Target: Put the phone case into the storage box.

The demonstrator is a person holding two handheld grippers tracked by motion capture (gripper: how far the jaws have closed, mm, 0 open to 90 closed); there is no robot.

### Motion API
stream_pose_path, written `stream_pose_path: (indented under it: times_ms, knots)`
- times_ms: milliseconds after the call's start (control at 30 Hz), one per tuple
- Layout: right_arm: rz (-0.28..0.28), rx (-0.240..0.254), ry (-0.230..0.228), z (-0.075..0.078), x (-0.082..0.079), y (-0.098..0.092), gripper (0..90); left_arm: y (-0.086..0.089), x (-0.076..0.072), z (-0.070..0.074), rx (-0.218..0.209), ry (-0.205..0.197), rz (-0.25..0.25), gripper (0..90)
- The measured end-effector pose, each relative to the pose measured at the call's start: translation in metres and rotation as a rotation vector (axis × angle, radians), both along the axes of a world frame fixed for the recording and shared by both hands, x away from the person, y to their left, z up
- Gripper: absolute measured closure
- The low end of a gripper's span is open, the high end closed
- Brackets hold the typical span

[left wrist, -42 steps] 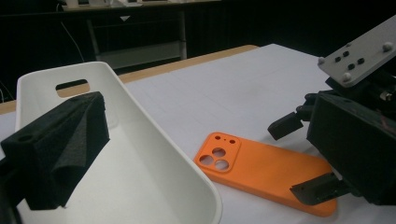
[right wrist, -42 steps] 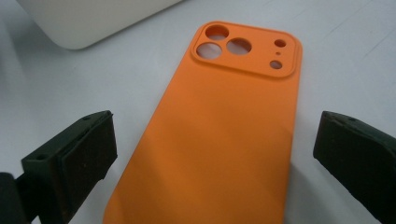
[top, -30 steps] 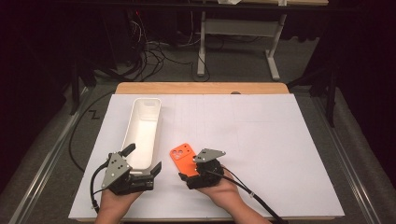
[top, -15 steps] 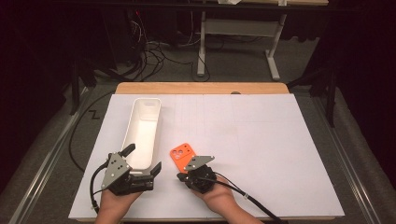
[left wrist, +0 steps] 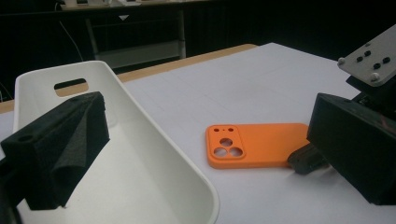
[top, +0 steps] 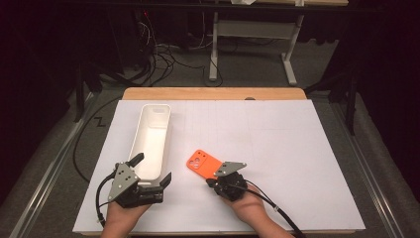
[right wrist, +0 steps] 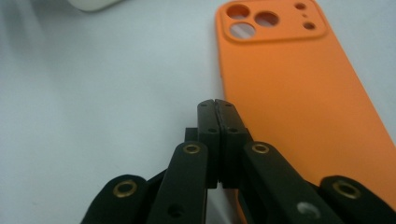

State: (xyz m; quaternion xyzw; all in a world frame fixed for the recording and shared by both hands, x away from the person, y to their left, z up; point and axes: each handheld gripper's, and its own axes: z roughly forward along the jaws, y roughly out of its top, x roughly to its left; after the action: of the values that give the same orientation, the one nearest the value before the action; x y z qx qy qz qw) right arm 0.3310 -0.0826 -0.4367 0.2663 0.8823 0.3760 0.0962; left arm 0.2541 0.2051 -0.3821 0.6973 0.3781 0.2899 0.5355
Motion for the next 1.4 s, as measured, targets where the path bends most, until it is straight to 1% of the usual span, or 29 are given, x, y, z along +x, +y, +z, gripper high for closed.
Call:
stream_pose_path:
  times_ms: [33, 67, 133, 200, 267, 300, 367, 433, 467, 533, 567, 600, 633, 700, 733, 767, 800, 833, 867, 1000, 1100, 1133, 1233, 1400]
  knots:
    - [-0.009, -0.006, 0.002, -0.001, 0.001, -0.004, 90.0, 0.000, 0.000, 0.000, -0.001, 0.000, -0.001, 0.1]
    - [-0.010, 0.003, 0.009, -0.002, 0.003, -0.008, 90.0, 0.000, 0.000, 0.000, -0.001, 0.000, -0.001, 0.1]
    - [-0.012, 0.006, 0.013, -0.001, 0.004, -0.012, 90.0, 0.000, 0.000, 0.000, -0.002, 0.001, -0.001, 0.1]
    - [0.005, 0.020, 0.001, 0.001, 0.003, -0.016, 90.0, 0.000, 0.000, 0.000, -0.002, 0.001, -0.002, 0.1]
    - [0.015, 0.039, -0.001, 0.005, 0.004, -0.023, 86.8, 0.000, 0.000, 0.000, -0.001, 0.002, -0.002, 0.1]
    - [0.012, 0.046, -0.004, 0.008, 0.006, -0.027, 81.9, -0.001, 0.000, 0.000, 0.000, 0.002, -0.002, 0.1]
    - [0.015, 0.065, 0.001, 0.011, 0.008, -0.034, 75.1, -0.001, 0.000, -0.001, -0.001, 0.003, -0.003, 0.1]
    - [0.020, 0.069, -0.001, 0.016, 0.011, -0.040, 66.1, -0.001, 0.000, -0.001, -0.001, 0.004, -0.004, 0.1]
    - [0.016, 0.062, -0.005, 0.018, 0.013, -0.042, 58.9, -0.002, 0.000, -0.001, 0.000, 0.004, -0.005, 0.1]
    - [0.015, 0.051, -0.009, 0.020, 0.015, -0.045, 49.3, -0.002, 0.000, -0.001, 0.001, 0.005, -0.006, 0.1]
    - [0.015, 0.051, -0.009, 0.020, 0.015, -0.045, 49.3, -0.002, 0.000, -0.001, 0.001, 0.005, -0.006, 0.1]
    - [0.006, 0.026, -0.022, 0.022, 0.019, -0.048, 32.4, -0.002, 0.000, -0.001, 0.001, 0.004, -0.006, 0.1]
    - [0.006, 0.023, -0.019, 0.022, 0.020, -0.048, 28.2, -0.002, 0.000, -0.001, 0.001, 0.004, -0.006, 0.1]
    - [0.002, 0.013, -0.013, 0.021, 0.024, -0.048, 16.6, -0.002, 0.000, -0.001, 0.000, 0.004, -0.006, 0.1]
    - [0.003, 0.013, -0.014, 0.021, 0.025, -0.048, 13.7, -0.002, 0.000, -0.001, 0.001, 0.004, -0.007, 0.1]
    - [0.011, 0.016, -0.015, 0.020, 0.026, -0.047, 8.2, -0.002, 0.000, -0.001, 0.000, 0.004, -0.007, 0.1]
    - [0.019, 0.017, -0.014, 0.020, 0.027, -0.046, 4.8, -0.002, 0.000, -0.001, 0.000, 0.004, -0.008, 0.1]
    - [0.022, 0.011, -0.012, 0.018, 0.029, -0.044, 1.0, -0.002, 0.000, -0.001, 0.002, 0.004, -0.009, 0.1]
    - [0.026, 0.006, 0.000, 0.017, 0.031, -0.042, 0.1, -0.002, 0.000, -0.001, 0.003, 0.004, -0.011, 0.1]
    - [0.022, -0.015, -0.011, 0.013, 0.041, -0.034, 0.0, -0.002, 0.000, -0.001, 0.004, 0.003, -0.014, 0.1]
    - [0.019, -0.016, -0.002, 0.012, 0.045, -0.031, 0.0, -0.002, 0.000, -0.001, 0.004, 0.004, -0.014, 0.1]
    - [0.030, -0.022, 0.011, 0.010, 0.052, -0.025, 0.1, -0.002, 0.000, -0.001, 0.001, 0.005, -0.013, 0.1]
    - [0.046, -0.043, 0.017, 0.008, 0.057, -0.017, 0.1, -0.002, 0.000, -0.001, -0.001, 0.005, -0.012, 0.1]
    - [0.078, -0.097, 0.026, 0.006, 0.063, -0.004, 0.5, -0.001, 0.000, -0.001, -0.003, 0.005, -0.012, 0.1]
